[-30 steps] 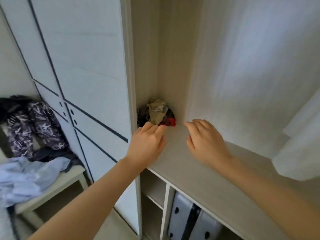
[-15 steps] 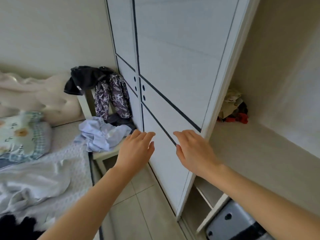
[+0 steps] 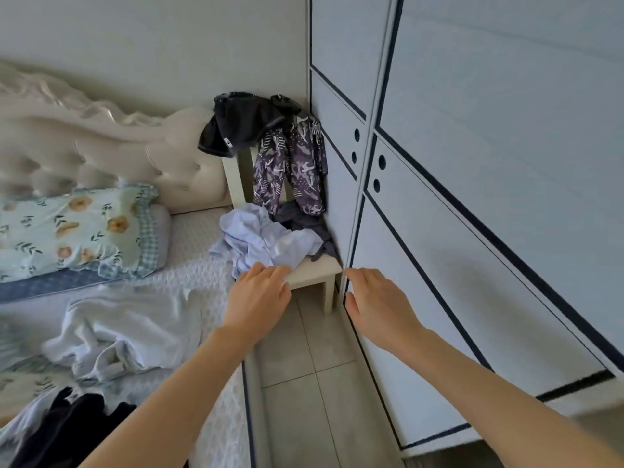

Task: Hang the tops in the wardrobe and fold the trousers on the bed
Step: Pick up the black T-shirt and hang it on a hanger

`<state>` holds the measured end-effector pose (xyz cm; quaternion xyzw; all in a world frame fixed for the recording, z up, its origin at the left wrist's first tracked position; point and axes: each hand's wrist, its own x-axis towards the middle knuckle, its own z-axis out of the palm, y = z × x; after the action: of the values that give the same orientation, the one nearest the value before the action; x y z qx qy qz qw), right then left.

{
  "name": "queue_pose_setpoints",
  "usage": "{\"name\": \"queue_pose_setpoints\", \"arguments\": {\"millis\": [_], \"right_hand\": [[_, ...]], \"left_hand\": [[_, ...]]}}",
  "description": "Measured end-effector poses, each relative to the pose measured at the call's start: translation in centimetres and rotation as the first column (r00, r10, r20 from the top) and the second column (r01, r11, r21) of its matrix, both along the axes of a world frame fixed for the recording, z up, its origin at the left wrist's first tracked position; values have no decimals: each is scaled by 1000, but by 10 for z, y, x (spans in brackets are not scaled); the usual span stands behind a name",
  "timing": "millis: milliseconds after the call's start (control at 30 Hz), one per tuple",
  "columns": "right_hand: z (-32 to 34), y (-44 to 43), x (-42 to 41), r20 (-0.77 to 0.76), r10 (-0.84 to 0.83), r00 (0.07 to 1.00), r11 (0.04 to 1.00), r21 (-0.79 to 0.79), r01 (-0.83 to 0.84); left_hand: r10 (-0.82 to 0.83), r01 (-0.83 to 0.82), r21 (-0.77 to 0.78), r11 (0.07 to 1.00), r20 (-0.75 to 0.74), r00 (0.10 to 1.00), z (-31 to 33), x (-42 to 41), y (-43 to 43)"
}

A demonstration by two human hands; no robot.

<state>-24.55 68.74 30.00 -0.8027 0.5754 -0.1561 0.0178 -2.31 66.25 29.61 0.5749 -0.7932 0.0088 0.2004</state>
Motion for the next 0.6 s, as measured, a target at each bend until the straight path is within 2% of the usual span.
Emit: {"name": "queue_pose_setpoints", "arguments": {"millis": [367,600], "right_hand": [[-34,-168,33,7,26,1000,996,86,-27],[-34,-309,43,-28,70,997,988,137,-65]], "left_hand": [[117,-114,137,984,-18,993,-44,33,-143],[284,-293,232,928,74,956,-49,53,-272]]}}
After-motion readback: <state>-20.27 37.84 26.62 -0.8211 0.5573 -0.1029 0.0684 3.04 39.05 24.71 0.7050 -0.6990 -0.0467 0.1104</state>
